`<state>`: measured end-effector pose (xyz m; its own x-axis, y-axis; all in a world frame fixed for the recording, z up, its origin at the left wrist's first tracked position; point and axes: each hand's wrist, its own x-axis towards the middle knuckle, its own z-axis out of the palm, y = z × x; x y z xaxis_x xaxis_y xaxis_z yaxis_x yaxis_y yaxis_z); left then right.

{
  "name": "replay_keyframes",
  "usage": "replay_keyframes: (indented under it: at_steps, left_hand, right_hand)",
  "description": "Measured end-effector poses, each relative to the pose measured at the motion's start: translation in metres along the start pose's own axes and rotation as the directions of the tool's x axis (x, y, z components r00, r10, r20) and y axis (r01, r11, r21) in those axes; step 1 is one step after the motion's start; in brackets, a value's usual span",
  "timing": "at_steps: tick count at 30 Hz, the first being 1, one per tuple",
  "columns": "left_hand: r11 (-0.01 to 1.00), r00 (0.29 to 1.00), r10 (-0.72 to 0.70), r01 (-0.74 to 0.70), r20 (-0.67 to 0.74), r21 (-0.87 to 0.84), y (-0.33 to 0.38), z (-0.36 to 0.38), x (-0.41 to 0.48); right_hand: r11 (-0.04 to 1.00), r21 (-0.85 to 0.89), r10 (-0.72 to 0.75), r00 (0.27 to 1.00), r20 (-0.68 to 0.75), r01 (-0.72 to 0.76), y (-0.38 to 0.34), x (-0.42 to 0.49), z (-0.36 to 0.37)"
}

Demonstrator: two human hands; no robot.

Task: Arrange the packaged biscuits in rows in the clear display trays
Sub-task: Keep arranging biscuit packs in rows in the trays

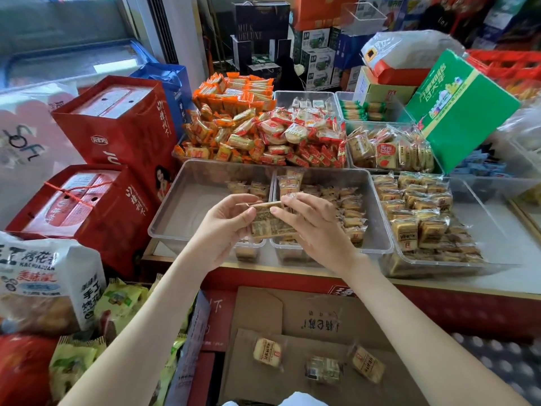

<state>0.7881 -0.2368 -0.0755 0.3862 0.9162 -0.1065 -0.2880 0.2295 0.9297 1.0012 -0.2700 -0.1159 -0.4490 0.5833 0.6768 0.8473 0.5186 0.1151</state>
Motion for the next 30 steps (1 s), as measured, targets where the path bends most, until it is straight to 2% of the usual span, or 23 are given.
replay_keyframes:
  at_steps: [1, 3, 4, 6, 7, 8, 10, 13, 16, 18, 21, 24, 25, 27, 30]
  left_hand:
    - [0.999, 0.999, -0.035, 0.035, -0.01, -0.028, -0.003, -0.002, 0.003]
    - [0.989, 0.991, -0.129, 0.127, -0.02, -0.071, -0.01, -0.007, 0.008]
    - [0.984, 0.984, -0.173, 0.171, -0.039, -0.046, -0.015, -0.009, 0.011]
    - [0.964, 0.966, -0.21, 0.23, -0.148, 0.134, -0.026, -0.016, 0.019]
    - [0.938, 0.955, -0.187, 0.243, -0.229, 0.248, -0.032, -0.022, 0.023]
    - [0.9, 0.943, -0.141, 0.248, -0.301, 0.357, -0.037, -0.027, 0.026]
    - [0.771, 0.935, -0.009, 0.233, -0.355, 0.592, -0.046, -0.04, 0.029]
    - [0.553, 0.949, 0.116, 0.184, -0.294, 0.812, -0.062, -0.06, 0.032]
    - [0.385, 0.97, 0.126, 0.145, -0.207, 0.911, -0.079, -0.082, 0.04]
    - [0.274, 0.98, 0.12, 0.122, -0.159, 0.954, -0.086, -0.102, 0.046]
    - [0.035, 0.987, 0.143, 0.071, -0.075, 0.997, -0.095, -0.138, 0.053]
    - [-0.098, 0.981, 0.186, 0.076, -0.056, 0.992, -0.093, -0.173, 0.065]
    - [-0.14, 0.977, 0.205, 0.081, -0.052, 0.987, -0.089, -0.183, 0.071]
    - [-0.204, 0.97, 0.238, 0.089, -0.039, 0.975, -0.081, -0.205, 0.086]
    - [-0.217, 0.971, 0.236, 0.092, -0.039, 0.972, -0.069, -0.227, 0.102]
  right_hand:
    - [0.999, 0.037, 0.0, 1.0, 0.01, 0.0, 0.003, 0.0, 0.002]
    - [0.953, 0.276, 0.114, 0.992, 0.046, -0.122, 0.009, 0.0, 0.002]
    - [0.872, 0.417, 0.231, 0.967, 0.111, -0.256, 0.012, 0.001, 0.0]
    - [0.642, 0.537, 0.45, 0.836, 0.315, -0.548, 0.02, 0.002, -0.002]
    - [0.56, 0.506, 0.517, 0.754, 0.405, -0.656, 0.027, 0.002, 0.0]
    - [0.522, 0.434, 0.554, 0.679, 0.481, -0.734, 0.035, 0.0, 0.005]
    - [0.537, 0.266, 0.552, 0.572, 0.606, -0.8, 0.053, -0.006, 0.02]
    - [0.614, 0.129, 0.455, 0.483, 0.748, -0.778, 0.07, -0.011, 0.052]
    - [0.598, 0.095, 0.421, 0.413, 0.808, -0.796, 0.071, -0.008, 0.083]
    - [0.631, 0.048, 0.467, 0.428, 0.774, -0.774, 0.068, -0.004, 0.102]
    - [0.785, -0.129, 0.5, 0.496, 0.71, -0.606, 0.058, 0.009, 0.116]
    - [0.874, -0.034, 0.401, 0.68, 0.613, -0.485, 0.035, 0.038, 0.124]
    - [0.886, 0.011, 0.37, 0.721, 0.586, -0.463, 0.026, 0.052, 0.131]
    - [0.894, 0.037, 0.341, 0.73, 0.593, -0.447, 0.013, 0.08, 0.159]
    - [0.9, -0.071, 0.368, 0.666, 0.649, -0.429, 0.008, 0.114, 0.221]
